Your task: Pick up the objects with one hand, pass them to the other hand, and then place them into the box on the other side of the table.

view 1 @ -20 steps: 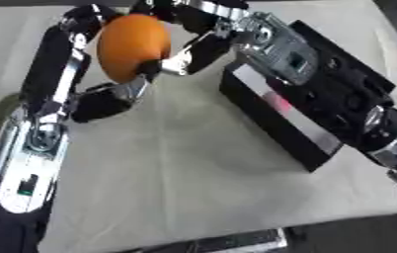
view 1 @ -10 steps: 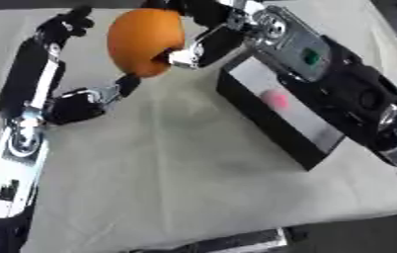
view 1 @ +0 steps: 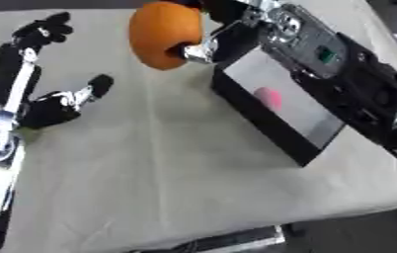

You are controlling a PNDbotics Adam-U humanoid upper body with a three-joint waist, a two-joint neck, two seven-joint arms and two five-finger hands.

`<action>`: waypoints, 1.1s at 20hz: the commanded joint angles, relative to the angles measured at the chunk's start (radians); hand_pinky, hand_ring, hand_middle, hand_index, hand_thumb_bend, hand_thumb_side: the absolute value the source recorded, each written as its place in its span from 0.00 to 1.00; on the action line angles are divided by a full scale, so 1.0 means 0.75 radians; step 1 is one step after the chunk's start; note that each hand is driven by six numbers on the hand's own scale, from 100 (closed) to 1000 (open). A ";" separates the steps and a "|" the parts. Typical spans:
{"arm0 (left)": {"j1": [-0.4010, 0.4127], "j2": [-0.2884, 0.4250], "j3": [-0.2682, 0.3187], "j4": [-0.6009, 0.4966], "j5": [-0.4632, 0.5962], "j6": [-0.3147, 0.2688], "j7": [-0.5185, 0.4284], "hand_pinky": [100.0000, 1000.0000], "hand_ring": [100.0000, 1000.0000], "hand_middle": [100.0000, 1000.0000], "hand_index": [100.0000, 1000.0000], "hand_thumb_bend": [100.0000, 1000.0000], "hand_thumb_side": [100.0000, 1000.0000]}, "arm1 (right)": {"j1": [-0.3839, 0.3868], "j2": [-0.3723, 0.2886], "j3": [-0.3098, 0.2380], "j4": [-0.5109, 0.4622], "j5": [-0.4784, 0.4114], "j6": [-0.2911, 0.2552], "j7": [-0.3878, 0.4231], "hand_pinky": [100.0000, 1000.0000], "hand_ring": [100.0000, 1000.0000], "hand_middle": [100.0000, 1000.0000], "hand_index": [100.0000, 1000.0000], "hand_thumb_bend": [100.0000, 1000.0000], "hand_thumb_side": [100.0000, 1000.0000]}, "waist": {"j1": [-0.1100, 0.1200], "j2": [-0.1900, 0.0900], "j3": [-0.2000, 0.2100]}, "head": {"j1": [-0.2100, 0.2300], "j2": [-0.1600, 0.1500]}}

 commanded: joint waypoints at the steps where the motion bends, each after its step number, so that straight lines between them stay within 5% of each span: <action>1: -0.004 0.157 0.039 -0.030 0.090 0.011 -0.043 0.79 0.70 0.68 0.88 0.20 0.67 | 0.057 -0.122 -0.090 -0.069 -0.046 0.002 -0.007 0.94 0.80 0.33 0.48 0.13 0.03 | 0.006 -0.042 -0.003 | -0.025 0.001; 6: 0.033 0.355 0.121 -0.077 0.276 0.038 -0.109 0.77 0.67 0.65 0.84 0.08 0.57 | 0.262 -0.231 -0.247 -0.129 -0.126 0.008 0.007 0.95 0.82 0.36 0.52 0.06 0.00 | 0.012 -0.037 -0.010 | -0.049 -0.006; 11: 0.064 0.504 0.180 -0.082 0.367 0.064 -0.205 0.79 0.69 0.66 0.83 0.09 0.61 | 0.439 -0.299 -0.387 -0.087 -0.102 -0.062 0.022 0.95 0.83 0.38 0.54 0.04 0.00 | 0.019 -0.029 -0.020 | -0.053 -0.020; 22: 0.091 0.634 0.253 -0.057 0.401 0.060 -0.216 0.79 0.69 0.66 0.84 0.11 0.60 | 0.627 -0.311 -0.536 0.174 0.116 -0.281 -0.095 0.93 0.84 0.44 0.61 0.12 0.00 | 0.029 -0.012 -0.025 | -0.104 -0.052</action>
